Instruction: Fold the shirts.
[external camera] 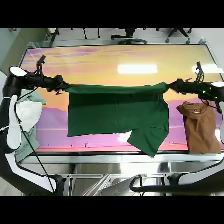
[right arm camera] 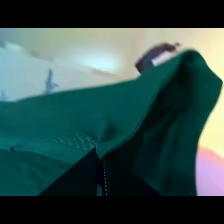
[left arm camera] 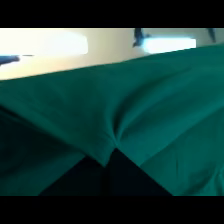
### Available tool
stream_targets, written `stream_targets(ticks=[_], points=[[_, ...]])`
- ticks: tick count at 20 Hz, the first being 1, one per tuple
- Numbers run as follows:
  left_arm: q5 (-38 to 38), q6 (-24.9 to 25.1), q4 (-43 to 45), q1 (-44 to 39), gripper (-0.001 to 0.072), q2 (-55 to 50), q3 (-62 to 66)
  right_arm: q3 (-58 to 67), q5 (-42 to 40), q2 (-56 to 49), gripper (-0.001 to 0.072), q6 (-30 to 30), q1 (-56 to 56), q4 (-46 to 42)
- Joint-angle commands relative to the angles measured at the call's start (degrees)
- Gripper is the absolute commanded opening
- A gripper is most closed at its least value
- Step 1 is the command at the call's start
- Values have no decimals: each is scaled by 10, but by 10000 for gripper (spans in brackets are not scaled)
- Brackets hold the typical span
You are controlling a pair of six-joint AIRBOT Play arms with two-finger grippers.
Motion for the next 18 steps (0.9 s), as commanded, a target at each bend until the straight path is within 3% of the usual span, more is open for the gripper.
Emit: stream_targets(ticks=[1, 12, 13, 14, 15, 18], points=[[-8, -4, 4, -1, 13, -55, 16, 2, -5, -36, 19, 4, 7, -50], [-8, -5, 1, -8, 20, -134, 17, 3, -56, -89, 20, 2, 26, -53], [-20, -7, 2, -8, 121, -129, 17, 4, -43, -82, 48, 2, 26, -53], [-42, -12, 2, -4, 532, -120, 17, 7, -25, -70, 190, 2, 24, -54], [-64, -30, 3, 2, 661, -109, 17, 12, -1, -50, 292, 2, 19, -55], [-151, -63, 13, 37, 659, -67, 17, 15, 30, 33, 300, 43, -7, -97]])
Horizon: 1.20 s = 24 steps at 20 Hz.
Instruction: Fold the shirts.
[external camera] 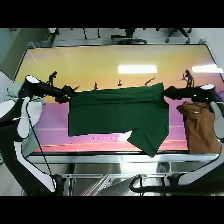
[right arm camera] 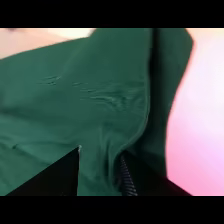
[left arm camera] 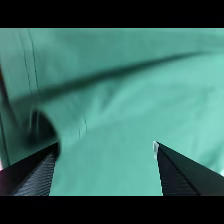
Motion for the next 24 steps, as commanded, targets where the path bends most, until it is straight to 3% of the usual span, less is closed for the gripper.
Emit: stream_targets(ticks=[1, 5, 8, 11, 13, 16, 17, 18, 19, 20, 24], points=[[-93, -39, 35, 33, 576, 51, -12, 0, 39, 91, 300, 57, -30, -66], [-45, -37, 145, 55, 564, 179, -220, -113, 64, 215, 298, 120, -72, -172], [9, -22, 144, 68, 564, 246, -392, -245, 64, 304, 301, 165, -113, -203], [66, -15, 143, 56, 564, 270, -483, -347, 64, 360, 313, 195, -142, -202], [103, -12, 142, 31, 564, 267, -508, -399, 66, 372, 452, 211, -141, -202], [129, -13, 142, -13, 562, 243, -499, -476, 64, 372, 456, 210, -140, -193], [131, -13, 142, -24, 475, 235, -486, -499, 63, 372, 463, 209, -139, -191], [131, -13, 142, -33, 269, 228, -470, -520, 53, 372, 462, 205, -133, -187], [130, -13, 142, -41, 113, 223, -454, -538, 37, 371, 462, 201, -122, -185], [129, -13, 142, -47, 23, 221, -441, -554, 23, 369, 462, 201, -107, -183], [101, -13, 144, -55, 15, 221, -398, -569, -14, 314, 459, 164, -31, -137]])
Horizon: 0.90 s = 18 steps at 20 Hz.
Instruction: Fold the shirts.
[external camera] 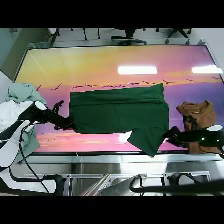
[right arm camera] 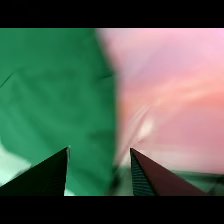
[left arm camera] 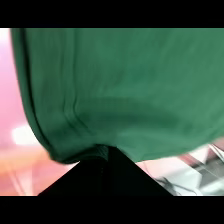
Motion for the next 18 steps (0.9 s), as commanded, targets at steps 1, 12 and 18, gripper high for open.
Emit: stream_targets(ticks=[1, 12, 18], points=[[-37, -1, 2, -7, 15, -2, 33, -19, -50, -45, 414, -69, 57, 56], [-117, -20, 52, 83, 14, 121, -89, 32, 92, 101, 21, 124, 40, -176], [-124, -19, 17, 87, 13, 141, -52, 113, 30, 101, 20, -25, 44, 26]])
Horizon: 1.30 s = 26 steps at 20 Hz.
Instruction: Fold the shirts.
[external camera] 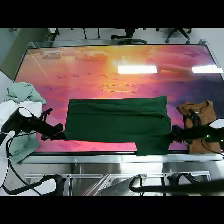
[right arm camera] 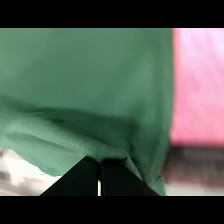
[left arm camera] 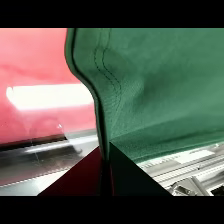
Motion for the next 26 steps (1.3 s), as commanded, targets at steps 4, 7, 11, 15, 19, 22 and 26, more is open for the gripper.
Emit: stream_targets(ticks=[4, 7, 11, 15, 19, 22, 26], points=[[16, -9, -59, -40, 13, -34, 175, 176, -79, -120, 21, -116, 45, 138], [29, -23, -68, -68, 13, -115, 269, 258, -112, -227, 21, -127, 82, 138], [43, -28, -66, -71, 14, -228, 341, 310, -157, -331, 21, -158, 96, 141], [50, -28, -66, -90, 15, -297, 390, 318, -189, -363, 45, -187, 99, 141], [-26, -30, -65, -88, 673, -316, 423, 334, -131, -328, 645, -179, 66, 77], [-79, -38, -65, -76, 701, -314, 447, 334, -96, -328, 645, -163, 35, 50], [-93, -45, -66, -70, 701, -285, 454, 334, -73, -376, 644, -164, 41, 60]])
